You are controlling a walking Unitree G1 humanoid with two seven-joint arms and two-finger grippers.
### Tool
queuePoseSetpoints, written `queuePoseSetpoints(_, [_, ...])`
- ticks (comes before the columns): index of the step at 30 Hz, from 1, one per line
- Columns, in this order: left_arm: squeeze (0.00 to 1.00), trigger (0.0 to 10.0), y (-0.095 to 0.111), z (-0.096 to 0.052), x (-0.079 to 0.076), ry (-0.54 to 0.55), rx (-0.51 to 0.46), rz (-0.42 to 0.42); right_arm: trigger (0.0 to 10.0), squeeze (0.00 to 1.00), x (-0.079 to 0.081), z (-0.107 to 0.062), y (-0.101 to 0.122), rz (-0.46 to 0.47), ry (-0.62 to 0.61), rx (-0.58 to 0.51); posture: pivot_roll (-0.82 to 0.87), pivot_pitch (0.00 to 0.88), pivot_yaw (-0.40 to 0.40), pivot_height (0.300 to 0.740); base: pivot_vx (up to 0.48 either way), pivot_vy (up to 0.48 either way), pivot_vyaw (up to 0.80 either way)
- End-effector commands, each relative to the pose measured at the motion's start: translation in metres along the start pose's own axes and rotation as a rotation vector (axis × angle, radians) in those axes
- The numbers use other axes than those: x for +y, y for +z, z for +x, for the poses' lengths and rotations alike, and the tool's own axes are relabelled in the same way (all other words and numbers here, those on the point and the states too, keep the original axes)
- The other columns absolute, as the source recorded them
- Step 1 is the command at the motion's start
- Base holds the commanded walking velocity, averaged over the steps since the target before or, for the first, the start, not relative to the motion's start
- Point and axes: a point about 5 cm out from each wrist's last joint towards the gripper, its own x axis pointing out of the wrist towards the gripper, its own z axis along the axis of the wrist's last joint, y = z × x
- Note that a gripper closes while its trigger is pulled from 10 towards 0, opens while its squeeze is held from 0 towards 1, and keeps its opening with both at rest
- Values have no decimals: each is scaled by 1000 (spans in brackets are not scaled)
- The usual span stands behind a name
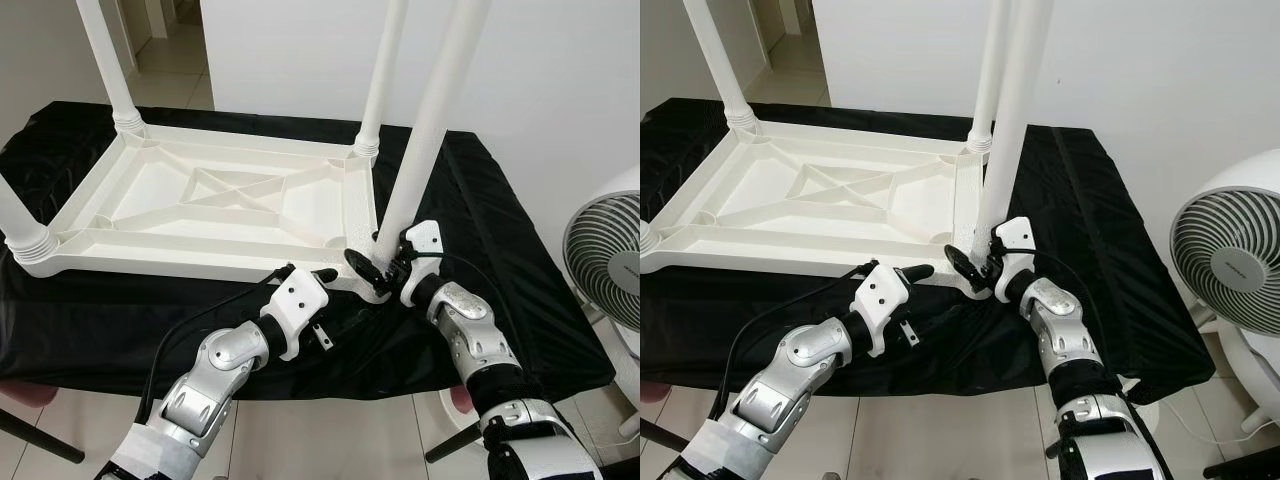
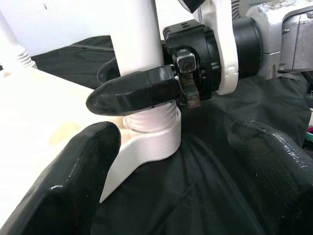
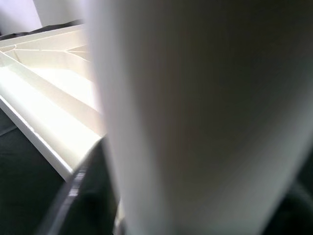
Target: Building children table
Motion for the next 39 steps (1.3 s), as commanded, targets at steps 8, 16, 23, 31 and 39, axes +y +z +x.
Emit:
queuePoseSetpoints(8, [0, 10000, -1, -1, -2, -42, 9, -15, 0, 0, 5, 4, -3, 11, 54, 1, 120, 48, -53, 740, 0, 0, 0])
queuePoseSetpoints(16, [0, 10000, -1, -1, -3, -45, 7, -19, 10000, 0, 3, 0, -7, 23, 10, 7, 110, 54, -51, 740, 0, 0, 0])
queuePoseSetpoints(23, [0, 10000, -1, 0, -6, -52, 7, -25, 10000, 0, 2, -3, -15, 27, -125, 56, 105, 59, -52, 740, 0, 0, 0])
queuePoseSetpoints(31, [0, 10000, -1, 0, -8, -55, 5, -36, 10000, 0, 13, -1, -16, 85, -365, 42, 96, 61, -52, 740, 0, 0, 0])
queuePoseSetpoints(39, [0, 10000, -1, 2, -10, -68, 1, -44, 10000, 0, 29, -8, -20, 114, -712, 49, 83, 54, -49, 740, 0, 0, 0])
